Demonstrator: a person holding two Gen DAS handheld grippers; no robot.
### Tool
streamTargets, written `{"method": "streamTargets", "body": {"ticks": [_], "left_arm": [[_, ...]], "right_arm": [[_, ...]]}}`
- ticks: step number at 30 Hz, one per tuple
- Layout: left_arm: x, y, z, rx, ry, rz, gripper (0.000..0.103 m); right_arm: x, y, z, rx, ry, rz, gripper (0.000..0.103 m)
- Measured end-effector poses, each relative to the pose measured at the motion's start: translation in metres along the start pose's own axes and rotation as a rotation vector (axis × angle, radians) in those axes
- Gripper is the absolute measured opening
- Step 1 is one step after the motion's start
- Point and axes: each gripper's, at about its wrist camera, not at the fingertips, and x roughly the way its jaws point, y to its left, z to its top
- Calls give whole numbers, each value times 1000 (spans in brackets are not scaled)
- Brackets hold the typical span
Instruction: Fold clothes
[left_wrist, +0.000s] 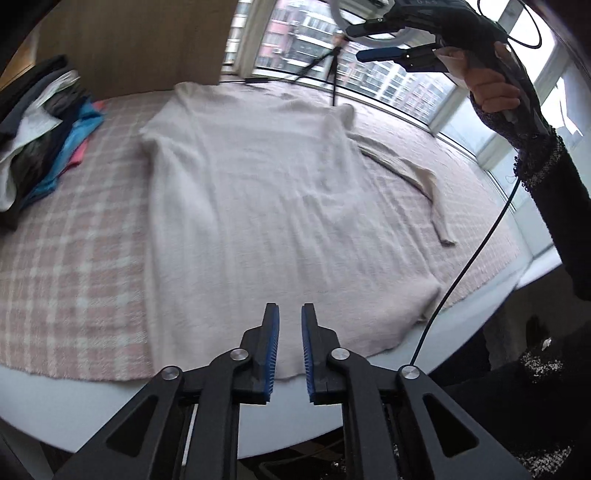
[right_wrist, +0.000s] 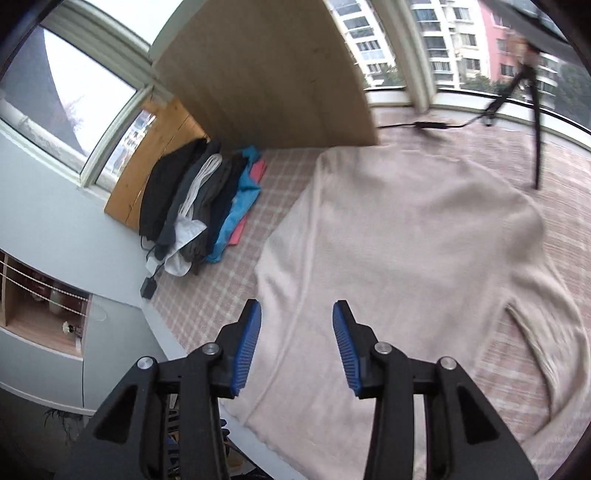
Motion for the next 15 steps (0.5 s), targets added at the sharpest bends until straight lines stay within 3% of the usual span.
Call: {"method": "streamTargets", "body": {"ticks": [3, 8, 12, 15], "left_arm": [[34, -55, 6, 138, 73, -105, 21], [91, -131, 2, 303, 211, -192, 22], [113, -153, -6, 343, 269, -161, 22], [120, -142, -10, 300, 298, -98, 22]], "right_arm": [[-40, -56, -36, 95, -28, -38, 40], [-94, -129, -115, 266, -96, -81, 40], [-108, -172, -168, 379, -109, -99, 40], [-94, -178, -202, 369, -72, -90, 40]]}}
